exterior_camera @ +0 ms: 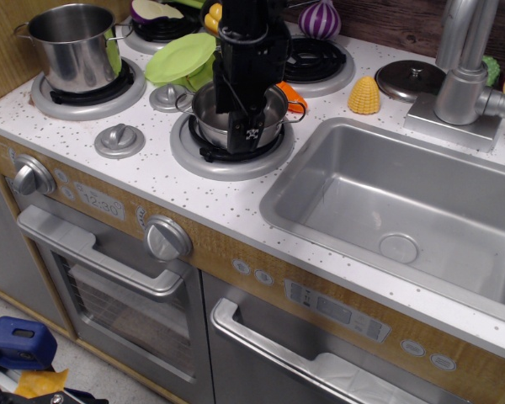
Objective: Pick up pan from stove
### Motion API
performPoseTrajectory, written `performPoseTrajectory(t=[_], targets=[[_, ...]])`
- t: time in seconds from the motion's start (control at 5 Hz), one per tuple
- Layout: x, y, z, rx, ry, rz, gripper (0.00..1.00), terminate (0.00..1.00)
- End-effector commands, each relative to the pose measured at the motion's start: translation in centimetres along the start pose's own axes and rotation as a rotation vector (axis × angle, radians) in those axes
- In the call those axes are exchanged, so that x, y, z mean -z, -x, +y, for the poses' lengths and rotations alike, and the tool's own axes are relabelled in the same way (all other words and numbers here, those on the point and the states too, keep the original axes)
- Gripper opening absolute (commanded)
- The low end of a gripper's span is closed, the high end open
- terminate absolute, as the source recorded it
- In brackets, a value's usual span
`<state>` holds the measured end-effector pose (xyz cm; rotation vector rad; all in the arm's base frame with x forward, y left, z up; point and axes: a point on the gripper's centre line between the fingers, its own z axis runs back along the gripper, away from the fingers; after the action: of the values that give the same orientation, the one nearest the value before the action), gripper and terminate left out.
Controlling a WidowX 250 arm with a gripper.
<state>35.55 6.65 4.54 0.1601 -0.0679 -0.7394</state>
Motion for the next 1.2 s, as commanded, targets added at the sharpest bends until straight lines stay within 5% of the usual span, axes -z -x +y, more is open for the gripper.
performPoseTrajectory(t=[0.0,0.2,0.4,1.0], targets=[[-0.2,0.3,1.1,0.021,-0.019,-0.041,1.0,0.0],[0.5,0.4,1.2,0.025,-0.01,-0.063,1.0,0.0],[1.3,0.3,1.4,0.025,0.007,-0.088,0.0,0.0],[0.9,-0.6,1.4,0.07,0.001,-0.105,0.0,0.0]])
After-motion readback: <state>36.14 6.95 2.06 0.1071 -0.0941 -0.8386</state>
